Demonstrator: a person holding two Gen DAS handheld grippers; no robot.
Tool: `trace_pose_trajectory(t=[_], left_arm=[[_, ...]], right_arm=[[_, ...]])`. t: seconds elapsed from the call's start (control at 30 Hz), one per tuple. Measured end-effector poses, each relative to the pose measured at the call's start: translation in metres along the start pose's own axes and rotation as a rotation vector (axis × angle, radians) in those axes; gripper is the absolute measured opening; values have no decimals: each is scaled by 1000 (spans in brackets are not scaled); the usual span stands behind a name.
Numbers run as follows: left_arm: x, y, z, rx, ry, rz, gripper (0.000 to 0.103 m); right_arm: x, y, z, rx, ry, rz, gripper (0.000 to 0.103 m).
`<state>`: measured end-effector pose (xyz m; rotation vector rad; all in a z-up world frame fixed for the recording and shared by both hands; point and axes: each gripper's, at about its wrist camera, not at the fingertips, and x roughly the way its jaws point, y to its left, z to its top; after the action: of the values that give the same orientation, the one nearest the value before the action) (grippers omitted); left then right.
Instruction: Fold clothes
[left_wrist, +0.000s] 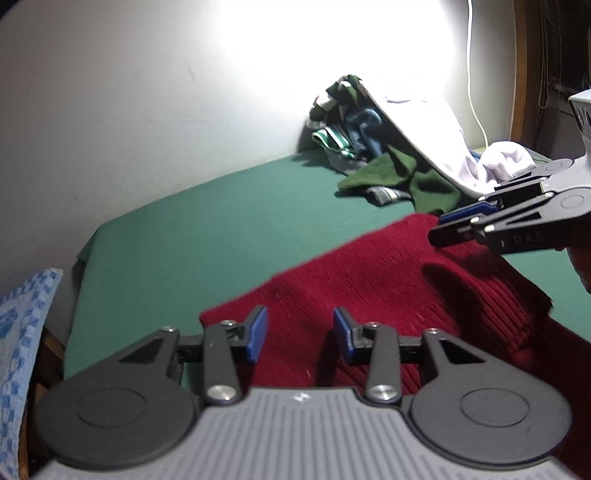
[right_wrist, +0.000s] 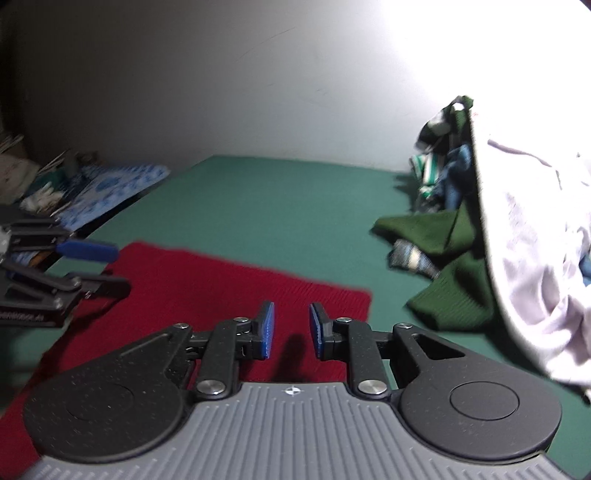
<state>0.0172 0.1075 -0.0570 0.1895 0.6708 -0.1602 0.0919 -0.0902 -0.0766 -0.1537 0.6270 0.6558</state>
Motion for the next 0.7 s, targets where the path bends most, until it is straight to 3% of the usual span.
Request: trace_pose_trajectory(t=[0.17, 0.33, 0.5, 0.7], left_arm=[[2, -17, -25, 53, 75, -10, 37], [3, -16, -32, 71, 72, 6, 38], [-6, -16, -30, 87, 70, 21, 40], [-27, -22, -44, 83, 71, 20, 41]], right_arm=[[-9, 11, -24, -31, 59, -2, 21], [-14, 5, -37, -25, 81, -34, 23], [-15, 16, -38, -70, 73, -77, 24], [-45, 29, -46, -1, 26, -61, 24]])
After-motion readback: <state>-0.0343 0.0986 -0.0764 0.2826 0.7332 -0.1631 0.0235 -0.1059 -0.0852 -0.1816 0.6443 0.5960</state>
